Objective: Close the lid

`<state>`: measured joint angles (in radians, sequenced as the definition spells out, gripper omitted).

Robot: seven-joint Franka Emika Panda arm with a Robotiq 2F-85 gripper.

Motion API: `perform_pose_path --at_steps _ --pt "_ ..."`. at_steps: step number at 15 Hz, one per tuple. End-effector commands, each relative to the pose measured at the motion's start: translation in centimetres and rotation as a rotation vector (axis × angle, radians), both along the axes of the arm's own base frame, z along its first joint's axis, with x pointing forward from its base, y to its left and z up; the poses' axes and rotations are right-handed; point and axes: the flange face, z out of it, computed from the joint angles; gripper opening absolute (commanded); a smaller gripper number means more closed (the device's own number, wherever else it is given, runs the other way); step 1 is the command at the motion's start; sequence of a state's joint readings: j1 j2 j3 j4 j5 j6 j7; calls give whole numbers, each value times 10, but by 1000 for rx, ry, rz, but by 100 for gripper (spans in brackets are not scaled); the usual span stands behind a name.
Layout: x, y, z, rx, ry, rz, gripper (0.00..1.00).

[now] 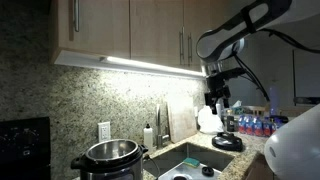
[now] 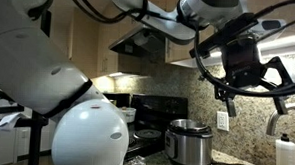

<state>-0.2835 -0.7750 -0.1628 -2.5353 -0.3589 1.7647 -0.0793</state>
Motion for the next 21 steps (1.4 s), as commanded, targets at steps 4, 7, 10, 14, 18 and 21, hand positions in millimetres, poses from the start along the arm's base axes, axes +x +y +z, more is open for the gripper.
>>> perform_pose_path --at_steps 4,7,10,14,18,21 --pt "0 0 1 0 1 0 100" --pt "0 0 1 0 1 0 100" --pt "0 0 1 0 1 0 100" --pt "0 0 1 0 1 0 100" --pt "0 0 1 0 1 0 100" --pt "1 1 -3 -2 -6 2 100"
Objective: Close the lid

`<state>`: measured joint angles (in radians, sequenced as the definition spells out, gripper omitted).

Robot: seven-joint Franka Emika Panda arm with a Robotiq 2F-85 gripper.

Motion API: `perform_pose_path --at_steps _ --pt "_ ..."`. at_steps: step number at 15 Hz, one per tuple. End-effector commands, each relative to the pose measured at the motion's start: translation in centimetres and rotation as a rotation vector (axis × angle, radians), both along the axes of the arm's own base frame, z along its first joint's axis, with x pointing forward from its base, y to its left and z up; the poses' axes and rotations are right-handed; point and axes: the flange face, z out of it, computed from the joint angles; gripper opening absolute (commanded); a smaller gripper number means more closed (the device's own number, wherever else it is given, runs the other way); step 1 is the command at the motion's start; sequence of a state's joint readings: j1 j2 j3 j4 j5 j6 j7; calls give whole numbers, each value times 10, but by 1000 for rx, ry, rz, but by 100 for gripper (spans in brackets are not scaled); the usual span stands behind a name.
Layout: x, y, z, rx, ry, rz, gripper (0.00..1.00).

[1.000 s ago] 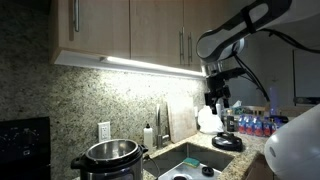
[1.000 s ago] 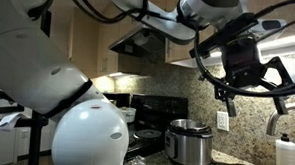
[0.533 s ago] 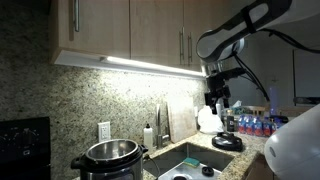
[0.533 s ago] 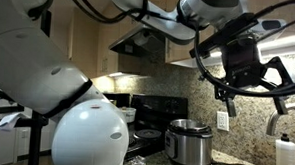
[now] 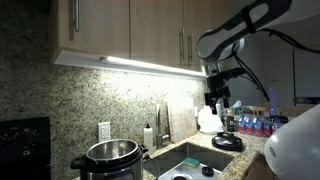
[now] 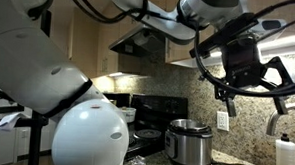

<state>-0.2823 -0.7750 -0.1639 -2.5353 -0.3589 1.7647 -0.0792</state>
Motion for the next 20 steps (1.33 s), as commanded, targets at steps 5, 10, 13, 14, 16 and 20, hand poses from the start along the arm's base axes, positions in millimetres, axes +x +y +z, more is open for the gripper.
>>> perform_pose_path --at_steps 5,10,13,14,16,20 --pt "9 -11 -43 -60 -109 33 100" --pt "19 -52 -85 -148 -207 38 100" --pt "32 -100 -99 -225 -233 -7 100" --pt "37 -114 -101 -249 -242 -25 100" --pt "51 -151 -100 -309 -262 -88 100" --pt "47 -164 -93 -314 -252 -123 100"
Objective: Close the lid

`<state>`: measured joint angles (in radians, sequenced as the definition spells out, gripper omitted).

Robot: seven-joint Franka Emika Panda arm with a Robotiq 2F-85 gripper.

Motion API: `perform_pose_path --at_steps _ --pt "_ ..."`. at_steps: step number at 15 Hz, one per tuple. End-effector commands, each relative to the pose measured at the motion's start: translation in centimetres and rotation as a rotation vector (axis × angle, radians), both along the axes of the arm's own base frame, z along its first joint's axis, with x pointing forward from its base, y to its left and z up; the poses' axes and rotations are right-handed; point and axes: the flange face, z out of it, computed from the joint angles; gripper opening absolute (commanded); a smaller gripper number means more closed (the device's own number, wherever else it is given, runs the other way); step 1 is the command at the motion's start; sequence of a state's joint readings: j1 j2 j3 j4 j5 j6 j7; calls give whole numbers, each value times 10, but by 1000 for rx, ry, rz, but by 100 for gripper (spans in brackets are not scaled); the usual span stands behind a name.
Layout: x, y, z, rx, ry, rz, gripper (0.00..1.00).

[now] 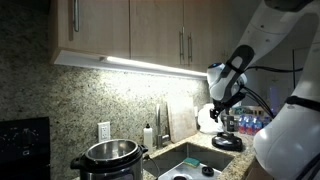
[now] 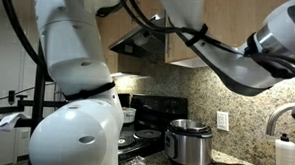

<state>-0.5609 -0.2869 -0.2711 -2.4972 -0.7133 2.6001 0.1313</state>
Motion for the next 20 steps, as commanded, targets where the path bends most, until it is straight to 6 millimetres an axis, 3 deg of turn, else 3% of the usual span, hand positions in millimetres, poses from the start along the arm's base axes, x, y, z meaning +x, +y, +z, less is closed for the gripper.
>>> perform_pose_path --at_steps 1,3,7,10,14,15,20 --pt "5 -5 -1 -1 4 -5 100" --pt "9 -6 -3 -1 7 -7 100" --pt "20 45 2 -97 -70 167 100" --pt "32 64 2 -194 -129 277 100" --pt "42 48 12 -346 -138 296 100" --pt "45 34 12 -395 -115 269 100" --pt "54 -14 -18 -521 -27 196 100"
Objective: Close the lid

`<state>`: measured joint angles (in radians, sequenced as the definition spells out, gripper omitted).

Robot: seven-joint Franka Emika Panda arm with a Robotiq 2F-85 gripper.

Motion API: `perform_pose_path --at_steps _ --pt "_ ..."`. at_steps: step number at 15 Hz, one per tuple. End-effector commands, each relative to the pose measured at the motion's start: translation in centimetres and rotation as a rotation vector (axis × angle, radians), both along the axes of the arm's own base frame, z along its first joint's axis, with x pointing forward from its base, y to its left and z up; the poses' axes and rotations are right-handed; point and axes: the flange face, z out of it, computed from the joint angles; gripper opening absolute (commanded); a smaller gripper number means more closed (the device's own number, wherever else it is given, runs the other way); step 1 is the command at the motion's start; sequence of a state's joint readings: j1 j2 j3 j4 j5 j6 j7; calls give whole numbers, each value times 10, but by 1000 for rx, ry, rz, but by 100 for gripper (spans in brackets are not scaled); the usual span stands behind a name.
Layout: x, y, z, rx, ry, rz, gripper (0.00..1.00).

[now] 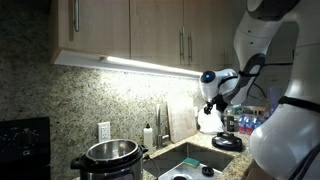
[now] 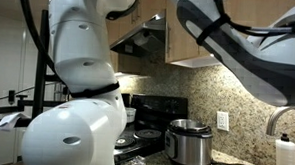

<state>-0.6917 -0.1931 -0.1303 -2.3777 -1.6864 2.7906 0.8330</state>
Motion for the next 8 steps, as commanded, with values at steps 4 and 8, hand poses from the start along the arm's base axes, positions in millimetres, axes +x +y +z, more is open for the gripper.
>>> perform_pose_path --at_steps 4,8 --pt "17 -72 -64 -58 86 -149 100" --pt "18 -123 -88 -71 139 -254 100"
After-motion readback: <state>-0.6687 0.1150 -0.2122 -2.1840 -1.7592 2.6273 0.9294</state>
